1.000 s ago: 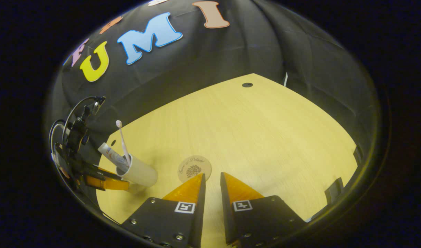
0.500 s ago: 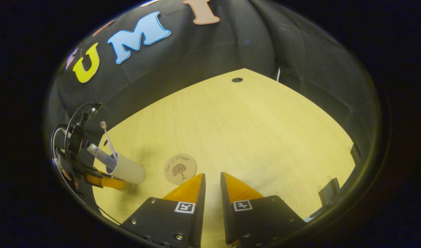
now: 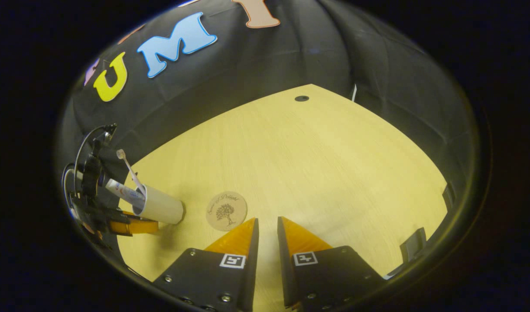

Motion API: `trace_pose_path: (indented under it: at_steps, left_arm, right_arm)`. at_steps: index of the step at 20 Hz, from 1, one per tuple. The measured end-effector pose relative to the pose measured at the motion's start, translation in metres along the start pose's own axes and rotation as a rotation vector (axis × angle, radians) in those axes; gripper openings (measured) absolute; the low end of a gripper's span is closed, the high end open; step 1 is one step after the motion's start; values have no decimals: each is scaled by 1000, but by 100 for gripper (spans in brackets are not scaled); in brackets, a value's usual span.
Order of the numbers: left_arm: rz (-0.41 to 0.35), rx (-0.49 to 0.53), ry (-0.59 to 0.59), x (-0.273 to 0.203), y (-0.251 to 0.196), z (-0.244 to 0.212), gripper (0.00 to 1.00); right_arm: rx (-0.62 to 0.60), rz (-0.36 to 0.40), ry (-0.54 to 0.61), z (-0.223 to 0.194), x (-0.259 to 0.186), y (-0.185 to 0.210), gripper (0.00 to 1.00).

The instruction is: Put the toothbrush and toothpaste on the desktop into the cup, then pick up the cup and place it on the coaster on the desktop.

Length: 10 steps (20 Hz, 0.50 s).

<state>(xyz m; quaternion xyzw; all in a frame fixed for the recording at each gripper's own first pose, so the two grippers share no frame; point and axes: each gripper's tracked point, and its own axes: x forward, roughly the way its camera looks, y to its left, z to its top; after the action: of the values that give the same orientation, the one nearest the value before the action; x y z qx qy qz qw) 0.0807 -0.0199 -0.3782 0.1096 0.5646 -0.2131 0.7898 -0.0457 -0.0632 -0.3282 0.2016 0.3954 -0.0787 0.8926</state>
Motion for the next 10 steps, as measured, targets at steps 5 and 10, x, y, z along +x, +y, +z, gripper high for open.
trace_pose_path:
  at_steps: [5,10]
  left_arm:
    - [-20,94,-68,-4,-29,26,27]
    - [-87,136,-47,6,-61,42,28]
  right_arm:
    - [16,-10,-8,2,-5,-12,26]
    - [46,-31,-15,2,-15,-29,26]
